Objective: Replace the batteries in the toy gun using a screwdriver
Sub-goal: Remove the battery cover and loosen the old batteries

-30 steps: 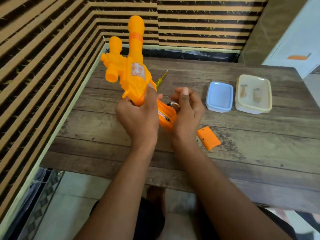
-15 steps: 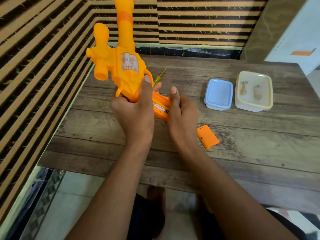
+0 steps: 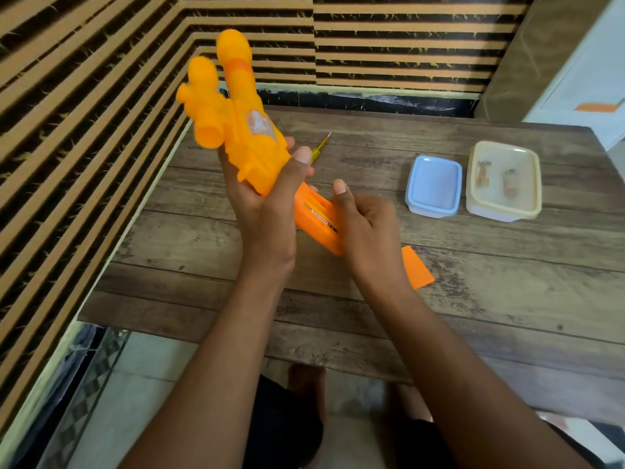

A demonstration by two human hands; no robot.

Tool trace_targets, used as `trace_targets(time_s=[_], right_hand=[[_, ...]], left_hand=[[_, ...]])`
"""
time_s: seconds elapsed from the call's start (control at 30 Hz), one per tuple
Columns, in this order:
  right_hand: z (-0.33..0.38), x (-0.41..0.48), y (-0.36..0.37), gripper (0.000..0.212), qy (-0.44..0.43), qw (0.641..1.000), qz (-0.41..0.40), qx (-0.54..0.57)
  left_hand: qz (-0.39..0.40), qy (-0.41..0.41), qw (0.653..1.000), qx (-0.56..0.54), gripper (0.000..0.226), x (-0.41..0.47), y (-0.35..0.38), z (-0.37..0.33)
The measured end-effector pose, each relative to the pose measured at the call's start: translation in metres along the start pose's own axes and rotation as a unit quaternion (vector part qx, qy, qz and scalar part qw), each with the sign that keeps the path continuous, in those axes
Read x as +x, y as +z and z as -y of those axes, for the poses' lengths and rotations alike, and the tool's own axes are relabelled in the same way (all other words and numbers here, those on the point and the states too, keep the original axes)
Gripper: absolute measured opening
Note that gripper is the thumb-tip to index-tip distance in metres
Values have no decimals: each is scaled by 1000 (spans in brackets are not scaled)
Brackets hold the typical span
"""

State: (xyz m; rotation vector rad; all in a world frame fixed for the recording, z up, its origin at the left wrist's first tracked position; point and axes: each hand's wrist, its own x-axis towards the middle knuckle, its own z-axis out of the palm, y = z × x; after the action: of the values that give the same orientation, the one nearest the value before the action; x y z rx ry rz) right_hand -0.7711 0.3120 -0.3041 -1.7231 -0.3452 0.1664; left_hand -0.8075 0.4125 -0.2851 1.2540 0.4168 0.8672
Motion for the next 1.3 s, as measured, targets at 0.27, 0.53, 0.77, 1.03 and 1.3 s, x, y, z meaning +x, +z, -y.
trace_targets(time_s=[0.27, 0.53, 0.77, 1.03, 1.3], right_hand=[[4, -3, -5, 39, 203, 954, 137, 171], [2, 2, -11, 35, 341, 847, 197, 357], [0, -4, -5, 31, 374, 787, 190, 452], [3, -5, -8, 22, 350, 782, 235, 458], [-1, -6, -12, 39, 206, 905, 249, 276]], left_hand=[[48, 178, 939, 290, 95, -7, 9, 0], [43, 136, 876, 460, 101, -13, 21, -8], [51, 84, 835, 542, 101, -14, 24, -9], [18, 72, 851, 521, 99, -12, 20, -13], [6, 79, 865, 496, 96, -12, 19, -13]])
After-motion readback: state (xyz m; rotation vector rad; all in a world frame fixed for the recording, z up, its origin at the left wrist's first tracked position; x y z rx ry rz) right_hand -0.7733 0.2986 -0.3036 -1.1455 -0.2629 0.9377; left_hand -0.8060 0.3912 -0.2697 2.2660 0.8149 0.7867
